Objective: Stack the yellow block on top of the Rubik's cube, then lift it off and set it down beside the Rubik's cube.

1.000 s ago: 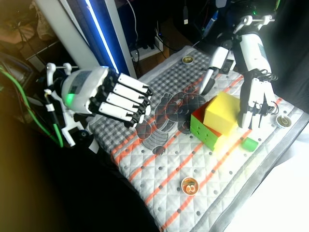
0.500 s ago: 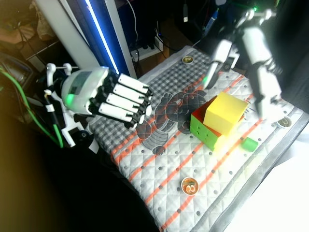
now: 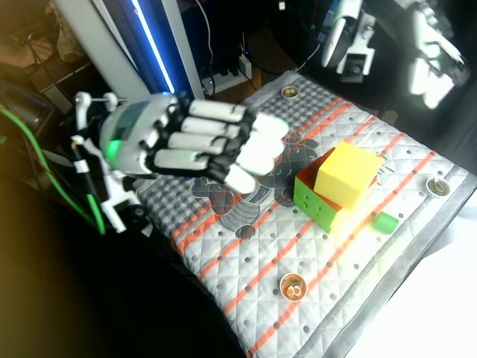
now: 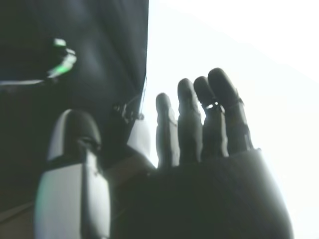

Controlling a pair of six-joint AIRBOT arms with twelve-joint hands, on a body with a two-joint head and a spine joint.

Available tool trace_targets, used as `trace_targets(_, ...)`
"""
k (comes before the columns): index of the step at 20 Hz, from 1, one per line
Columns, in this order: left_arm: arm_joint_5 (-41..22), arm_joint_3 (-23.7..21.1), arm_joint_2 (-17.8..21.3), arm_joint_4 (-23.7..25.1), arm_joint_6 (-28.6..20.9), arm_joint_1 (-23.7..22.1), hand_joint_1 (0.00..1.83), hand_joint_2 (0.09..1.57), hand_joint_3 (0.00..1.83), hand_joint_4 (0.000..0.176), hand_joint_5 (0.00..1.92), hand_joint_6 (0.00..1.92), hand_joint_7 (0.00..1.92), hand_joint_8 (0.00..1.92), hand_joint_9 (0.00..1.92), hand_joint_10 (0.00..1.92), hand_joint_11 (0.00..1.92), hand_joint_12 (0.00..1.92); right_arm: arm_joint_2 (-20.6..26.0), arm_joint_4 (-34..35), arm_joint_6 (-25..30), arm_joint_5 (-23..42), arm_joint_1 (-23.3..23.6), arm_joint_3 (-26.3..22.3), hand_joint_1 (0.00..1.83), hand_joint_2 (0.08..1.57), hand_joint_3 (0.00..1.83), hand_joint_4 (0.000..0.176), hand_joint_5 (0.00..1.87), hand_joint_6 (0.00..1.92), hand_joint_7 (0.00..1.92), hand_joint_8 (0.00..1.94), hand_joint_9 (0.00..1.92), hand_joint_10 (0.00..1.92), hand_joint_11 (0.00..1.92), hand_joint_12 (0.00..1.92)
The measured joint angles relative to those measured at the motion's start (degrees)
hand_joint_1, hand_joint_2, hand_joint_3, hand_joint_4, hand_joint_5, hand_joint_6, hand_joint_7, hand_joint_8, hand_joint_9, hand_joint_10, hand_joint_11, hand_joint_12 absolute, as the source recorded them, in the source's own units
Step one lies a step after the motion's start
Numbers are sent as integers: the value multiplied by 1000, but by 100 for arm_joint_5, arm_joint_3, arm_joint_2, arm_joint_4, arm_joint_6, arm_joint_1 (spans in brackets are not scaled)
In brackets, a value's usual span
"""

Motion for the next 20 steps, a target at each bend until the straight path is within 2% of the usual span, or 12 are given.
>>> trace_targets(1,260,-72,83,66,-256,136,596,1227,1,90,343,217,322,541,158,1099,21,1704,-50,-52,2,-157,136,74,655,875,0,0,195,85,195,2,90,264,0,1000)
trace_targets(2,623,-164,203,114,-577,378,618,1236,0,58,352,266,313,649,161,1165,13,1716,-136,-118,2,-389,356,188,612,866,0,0,111,25,115,0,45,241,0,1054)
trace_targets(3,833,-227,280,109,-699,511,618,1236,0,58,352,266,313,649,161,1165,13,1716,-179,-125,2,-531,476,249,612,866,0,0,111,25,115,0,45,241,0,1054)
trace_targets(4,1121,-356,391,76,-715,704,680,1253,2,0,370,244,351,619,233,1071,116,1671,-245,-173,0,-745,656,341,599,853,0,0,62,2,29,2,2,101,0,848)
trace_targets(6,1615,-575,522,66,-730,938,666,1276,2,0,352,260,370,647,258,1056,106,1661,-402,-271,2,-1038,940,522,597,973,0,0,50,4,1,0,1,33,0,630)
trace_targets(7,1746,-647,564,72,-730,1014,656,1284,1,0,333,302,359,683,269,1060,110,1656,-492,-264,2,-1158,1045,608,549,956,0,0,67,7,0,0,0,6,0,268)
trace_targets(9,1945,-691,564,42,-752,1134,707,1287,0,0,327,401,356,746,300,1072,172,1595,-671,-212,2,-1473,1252,826,544,829,0,0,72,4,0,0,0,0,0,16)
trace_targets(12,2096,-726,566,-105,-748,1263,765,1292,0,0,295,523,339,812,298,1085,166,1580,-957,-109,2,-2024,1554,1174,533,824,0,0,73,4,0,0,0,0,0,0)
trace_targets(13,2153,-780,590,-129,-750,1320,788,1288,0,0,249,614,349,773,289,1037,127,1634,-1060,-68,0,-2175,1615,1276,450,791,0,0,48,0,13,4,0,0,37,21)
trace_targets(17,2277,-826,632,-164,-748,1388,759,1311,0,0,283,564,394,667,308,968,90,1626,-1445,74,0,-2739,1703,1661,409,747,0,0,52,5,0,0,0,0,0,0)
trace_targets(19,2286,-826,632,-181,-748,1388,865,1302,0,0,323,516,418,610,307,950,126,1600,-1613,190,-2,-3053,1703,1851,269,850,0,0,71,12,35,14,8,3,0,0)
trace_targets(20,2286,-826,632,-188,-750,1388,887,1303,0,0,332,482,419,588,304,929,128,1606,-1705,212,-2,-3193,1703,1943,251,861,0,0,164,11,140,21,109,27,45,36)
